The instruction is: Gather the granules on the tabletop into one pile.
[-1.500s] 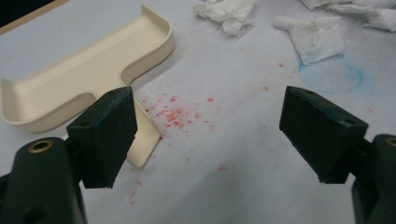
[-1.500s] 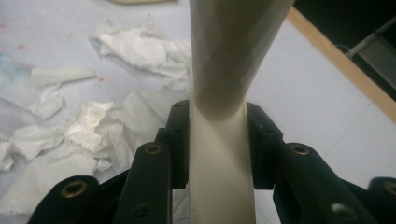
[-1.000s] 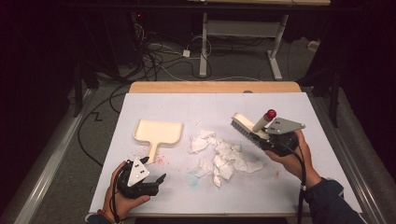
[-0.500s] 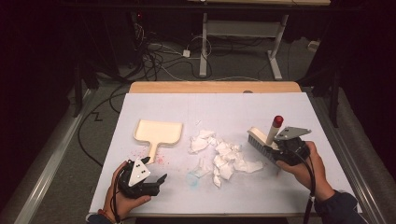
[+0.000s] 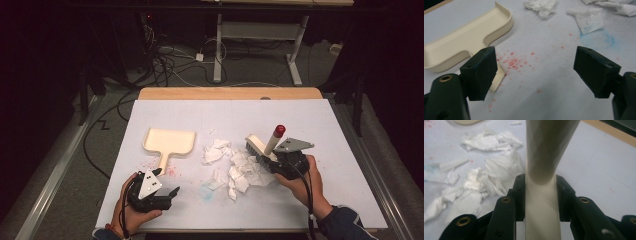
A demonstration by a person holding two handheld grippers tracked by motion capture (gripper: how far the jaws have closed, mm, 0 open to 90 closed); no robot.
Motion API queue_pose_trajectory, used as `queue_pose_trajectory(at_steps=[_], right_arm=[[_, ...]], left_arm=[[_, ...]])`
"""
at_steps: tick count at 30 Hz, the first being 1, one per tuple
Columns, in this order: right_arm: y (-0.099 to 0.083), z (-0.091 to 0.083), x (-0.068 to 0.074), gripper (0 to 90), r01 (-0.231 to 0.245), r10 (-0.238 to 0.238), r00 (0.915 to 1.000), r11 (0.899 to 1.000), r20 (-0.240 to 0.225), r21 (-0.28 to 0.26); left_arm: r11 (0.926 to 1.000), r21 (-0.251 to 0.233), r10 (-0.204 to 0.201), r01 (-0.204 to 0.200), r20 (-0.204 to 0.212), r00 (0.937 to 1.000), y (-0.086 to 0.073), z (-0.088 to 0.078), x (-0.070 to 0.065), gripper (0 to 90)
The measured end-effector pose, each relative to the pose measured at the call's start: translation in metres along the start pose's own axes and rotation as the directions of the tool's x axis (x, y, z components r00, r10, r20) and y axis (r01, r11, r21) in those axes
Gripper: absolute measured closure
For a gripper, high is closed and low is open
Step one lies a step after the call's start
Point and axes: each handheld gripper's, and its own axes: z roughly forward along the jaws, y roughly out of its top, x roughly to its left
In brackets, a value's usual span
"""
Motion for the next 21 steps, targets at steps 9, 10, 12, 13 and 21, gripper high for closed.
queue_pose_trajectory(at_steps=[9,10,12,13,21], right_arm=[[0.009,-0.001,0.003,68.4,0.017,-0.017,0.9998,0.999,-0.008,-0.051],[0.010,-0.005,0.000,68.4,0.019,-0.020,0.9998,0.997,-0.007,-0.074],[0.010,-0.008,-0.001,68.4,0.027,-0.027,0.9996,0.996,0.001,-0.086],[0.011,-0.012,-0.003,68.5,0.034,-0.033,0.9994,0.994,0.014,-0.099],[0.017,-0.042,-0.003,68.4,0.060,-0.084,0.9883,0.981,-0.127,-0.186]], left_arm=[[1.0000,0.003,0.004,-0.004,0.002,1.0000,0.000,-0.001,0.000,18.7],[1.0000,0.003,0.005,-0.005,0.001,1.0000,0.000,-0.001,0.000,18.6],[1.0000,-0.002,0.003,-0.003,0.002,1.0000,0.000,-0.001,0.000,18.6],[1.0000,-0.002,0.002,-0.002,0.002,1.0000,0.000,-0.001,0.000,18.6],[0.9999,-0.004,0.011,-0.011,-0.014,0.9998,0.000,-0.003,0.000,18.6]])
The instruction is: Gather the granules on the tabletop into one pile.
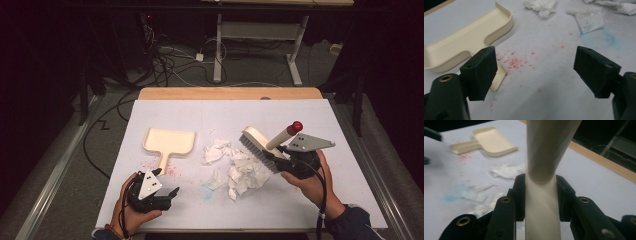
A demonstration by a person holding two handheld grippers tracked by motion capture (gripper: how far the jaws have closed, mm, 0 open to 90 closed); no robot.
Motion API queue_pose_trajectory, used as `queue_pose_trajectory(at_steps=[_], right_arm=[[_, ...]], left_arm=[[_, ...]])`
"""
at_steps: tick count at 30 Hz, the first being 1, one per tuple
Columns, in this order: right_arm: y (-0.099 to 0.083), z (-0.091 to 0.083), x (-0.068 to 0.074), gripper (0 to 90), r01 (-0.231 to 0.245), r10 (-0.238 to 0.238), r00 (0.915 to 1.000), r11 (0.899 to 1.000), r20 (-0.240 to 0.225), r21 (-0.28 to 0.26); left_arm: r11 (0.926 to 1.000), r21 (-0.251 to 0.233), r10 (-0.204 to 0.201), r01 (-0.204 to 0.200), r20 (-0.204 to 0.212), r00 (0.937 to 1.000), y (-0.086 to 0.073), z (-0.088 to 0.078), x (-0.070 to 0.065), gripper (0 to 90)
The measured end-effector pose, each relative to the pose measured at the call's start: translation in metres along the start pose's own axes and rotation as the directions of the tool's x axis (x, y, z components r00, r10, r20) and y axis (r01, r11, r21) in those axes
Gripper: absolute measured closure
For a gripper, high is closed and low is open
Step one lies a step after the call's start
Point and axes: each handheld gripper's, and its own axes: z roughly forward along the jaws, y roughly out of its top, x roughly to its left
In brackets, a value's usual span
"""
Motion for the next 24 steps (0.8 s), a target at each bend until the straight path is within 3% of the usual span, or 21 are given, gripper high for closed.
queue_pose_trajectory(at_steps=[1,3,4,7,11,12,15,16,18,19,20,24], right_arm=[[0.001,-0.001,0.007,68.4,0.027,-0.026,0.9965,1.000,-0.079,0.001],[0.002,-0.001,0.017,68.5,0.038,-0.036,0.9898,0.999,-0.138,0.014],[0.002,-0.001,0.017,68.5,0.038,-0.036,0.9898,0.999,-0.138,0.014],[0.003,0.002,0.032,68.5,0.067,-0.061,0.9738,0.997,-0.219,0.021],[0.002,0.009,0.048,68.4,0.095,-0.079,0.9482,0.995,-0.308,0.035],[0.002,0.013,0.054,68.4,0.100,-0.079,0.9347,0.994,-0.347,0.044],[0.001,0.018,0.060,68.4,0.122,-0.093,0.9230,0.991,-0.373,0.054],[0.002,0.025,0.067,68.4,0.141,-0.102,0.9094,0.988,-0.403,0.068],[0.002,0.033,0.072,68.4,0.165,-0.110,0.8939,0.982,-0.435,0.092],[0.002,0.033,0.072,68.4,0.165,-0.110,0.8939,0.982,-0.435,0.092],[0.000,0.041,0.075,68.4,0.188,-0.120,0.8837,0.976,-0.453,0.107],[-0.003,0.052,0.078,68.4,0.190,-0.104,0.8763,0.972,-0.470,0.139]], left_arm=[[0.9999,-0.011,-0.005,0.005,-0.007,1.0000,0.000,-0.002,0.000,18.6],[0.9995,-0.027,-0.016,0.015,-0.015,0.9998,0.000,-0.005,0.002,18.6],[0.9995,-0.028,-0.018,0.017,-0.018,0.9997,0.000,-0.006,0.003,18.6],[0.9993,-0.025,-0.027,0.026,-0.021,0.9994,-0.001,-0.005,0.005,18.6],[0.9997,-0.015,-0.018,0.018,-0.018,0.9997,-0.001,-0.003,0.003,18.6],[0.9997,-0.014,-0.018,0.018,-0.017,0.9997,-0.001,-0.003,0.003,18.6],[0.9997,-0.012,-0.023,0.023,-0.017,0.9996,-0.002,-0.003,0.004,18.6],[0.9996,-0.011,-0.027,0.027,-0.019,0.9994,-0.002,-0.003,0.004,18.6],[0.9994,-0.001,-0.034,0.034,-0.030,0.9990,-0.002,-0.002,0.005,18.6],[0.9992,0.000,-0.040,0.040,-0.035,0.9986,-0.002,-0.002,0.006,18.6],[0.9991,0.001,-0.042,0.042,-0.040,0.9983,-0.003,-0.003,0.006,18.6],[0.9986,-0.004,-0.052,0.052,-0.041,0.9978,-0.003,-0.004,0.007,18.6]])
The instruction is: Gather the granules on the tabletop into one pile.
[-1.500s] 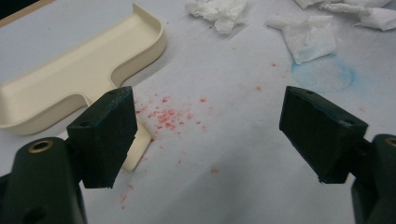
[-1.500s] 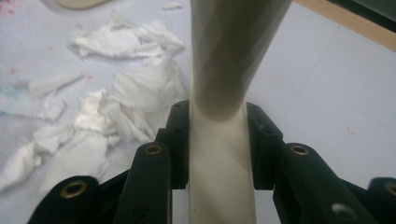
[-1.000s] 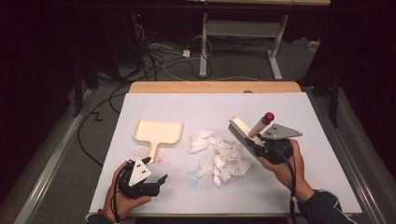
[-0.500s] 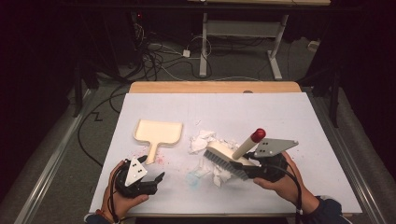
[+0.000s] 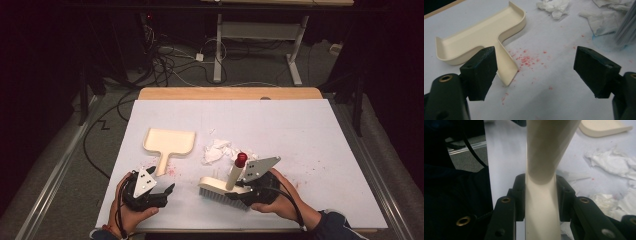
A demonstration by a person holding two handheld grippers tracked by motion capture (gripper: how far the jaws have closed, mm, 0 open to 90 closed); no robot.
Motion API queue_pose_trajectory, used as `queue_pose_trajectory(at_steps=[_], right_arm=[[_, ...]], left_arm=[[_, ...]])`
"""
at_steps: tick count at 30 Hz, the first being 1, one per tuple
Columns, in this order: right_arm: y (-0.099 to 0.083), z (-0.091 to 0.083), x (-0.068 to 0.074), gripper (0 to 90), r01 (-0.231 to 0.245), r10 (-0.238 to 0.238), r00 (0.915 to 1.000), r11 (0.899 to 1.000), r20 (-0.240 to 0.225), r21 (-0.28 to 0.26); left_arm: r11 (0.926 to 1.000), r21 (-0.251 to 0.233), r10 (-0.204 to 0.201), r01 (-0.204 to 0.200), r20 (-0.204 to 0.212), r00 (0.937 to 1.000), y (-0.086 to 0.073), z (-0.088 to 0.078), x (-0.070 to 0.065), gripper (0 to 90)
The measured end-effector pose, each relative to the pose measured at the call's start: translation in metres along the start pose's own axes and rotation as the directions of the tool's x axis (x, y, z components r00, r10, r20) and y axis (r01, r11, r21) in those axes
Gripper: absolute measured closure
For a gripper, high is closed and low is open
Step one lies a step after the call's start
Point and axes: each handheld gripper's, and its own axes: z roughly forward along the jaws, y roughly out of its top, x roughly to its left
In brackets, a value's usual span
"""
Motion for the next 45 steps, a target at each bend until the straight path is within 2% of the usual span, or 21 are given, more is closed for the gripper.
queue_pose_trajectory(at_steps=[1,4,5,8,12,17,24,27,30,34,38,41,45], right_arm=[[0.000,0.002,-0.002,68.4,0.003,-0.003,1.0000,1.000,-0.007,0.006],[0.000,0.003,-0.012,68.4,0.011,-0.012,0.9991,1.000,0.040,0.008],[0.000,0.003,-0.012,68.4,0.011,-0.012,0.9991,1.000,0.040,0.008],[-0.002,0.004,-0.024,68.4,-0.017,0.017,0.9979,1.000,0.062,-0.001],[-0.005,0.004,-0.035,68.3,-0.025,0.026,0.9964,1.000,0.081,-0.007],[-0.003,0.001,-0.046,68.4,-0.015,0.017,0.9909,1.000,0.134,-0.013],[-0.005,-0.008,-0.062,68.4,-0.050,0.059,0.9817,0.997,0.181,-0.052],[-0.004,-0.014,-0.062,68.4,-0.067,0.083,0.9804,0.994,0.179,-0.091],[-0.003,-0.024,-0.060,68.4,-0.061,0.081,0.9813,0.991,0.174,-0.117],[-0.003,-0.044,-0.055,68.4,-0.057,0.086,0.9796,0.985,0.182,-0.160],[-0.010,-0.067,-0.047,68.4,-0.047,0.079,0.9730,0.987,0.217,-0.152],[-0.023,-0.086,-0.040,68.4,-0.045,0.077,0.9662,0.990,0.246,-0.132],[-0.036,-0.097,-0.036,68.4,-0.054,0.083,0.9640,0.992,0.253,-0.117]], left_arm=[[1.0000,0.004,0.001,-0.001,0.001,1.0000,0.000,0.000,0.000,18.6],[0.9999,0.012,0.008,-0.008,0.003,1.0000,0.000,0.001,-0.002,18.6],[0.9999,0.010,0.008,-0.008,0.005,1.0000,0.000,0.001,-0.002,18.6],[0.9999,0.008,0.009,-0.009,0.007,0.9999,0.000,0.001,-0.002,18.6],[0.9999,0.012,0.012,-0.012,0.012,0.9998,0.000,0.002,-0.002,18.6],[0.9997,0.018,0.019,-0.019,0.021,0.9996,0.000,0.003,-0.003,18.6],[0.9994,0.023,0.026,-0.027,0.026,0.9993,0.000,0.005,-0.004,18.6],[0.9992,0.022,0.033,-0.034,0.035,0.9988,0.000,0.005,-0.005,18.6],[0.9990,0.022,0.038,-0.039,0.036,0.9986,0.000,0.004,-0.005,18.6],[0.9992,0.018,0.034,-0.034,0.035,0.9988,0.000,0.004,-0.006,18.6],[0.9992,0.018,0.035,-0.036,0.035,0.9988,0.000,0.003,-0.006,18.6],[0.9992,0.018,0.035,-0.036,0.037,0.9987,0.000,0.003,-0.006,18.6],[0.9991,0.021,0.037,-0.038,0.036,0.9987,0.000,0.003,-0.006,18.6]])
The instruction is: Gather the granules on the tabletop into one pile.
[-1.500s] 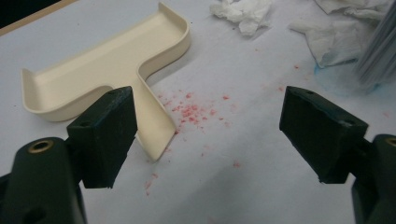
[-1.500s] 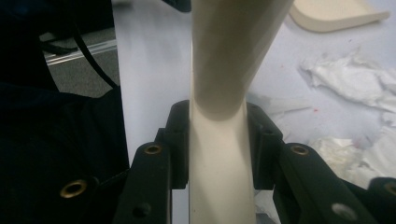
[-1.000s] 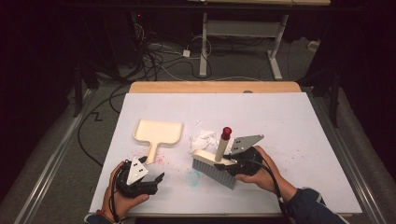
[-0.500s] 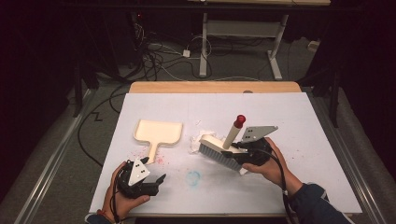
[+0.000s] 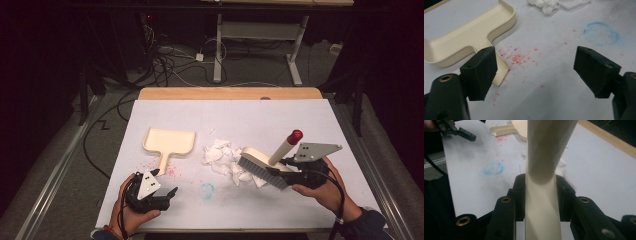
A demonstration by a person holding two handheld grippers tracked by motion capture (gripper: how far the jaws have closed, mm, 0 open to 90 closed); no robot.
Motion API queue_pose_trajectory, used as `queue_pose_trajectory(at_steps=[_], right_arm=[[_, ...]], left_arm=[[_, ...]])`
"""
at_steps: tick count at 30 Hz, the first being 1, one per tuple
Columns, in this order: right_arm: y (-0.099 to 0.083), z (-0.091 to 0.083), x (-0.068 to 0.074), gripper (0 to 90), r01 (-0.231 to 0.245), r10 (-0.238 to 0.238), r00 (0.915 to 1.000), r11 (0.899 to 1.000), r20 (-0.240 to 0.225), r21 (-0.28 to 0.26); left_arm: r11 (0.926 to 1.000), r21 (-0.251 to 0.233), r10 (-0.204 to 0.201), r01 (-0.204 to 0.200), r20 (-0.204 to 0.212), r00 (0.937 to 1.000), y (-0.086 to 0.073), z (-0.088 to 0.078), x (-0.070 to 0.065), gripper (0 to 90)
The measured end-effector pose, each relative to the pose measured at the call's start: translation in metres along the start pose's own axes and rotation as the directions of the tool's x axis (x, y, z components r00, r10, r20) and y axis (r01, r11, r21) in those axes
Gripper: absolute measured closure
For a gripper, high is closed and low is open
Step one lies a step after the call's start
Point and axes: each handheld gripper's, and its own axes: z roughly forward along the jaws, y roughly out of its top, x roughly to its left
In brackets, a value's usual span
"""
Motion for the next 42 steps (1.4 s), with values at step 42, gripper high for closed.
queue_pose_trajectory(at_steps=[42], right_arm=[[-0.018,0.040,-0.005,68.4,0.015,-0.021,0.9981,0.994,0.058,0.108]], left_arm=[[0.9995,0.031,0.012,-0.012,0.021,0.9997,0.001,0.008,-0.002,18.6]])
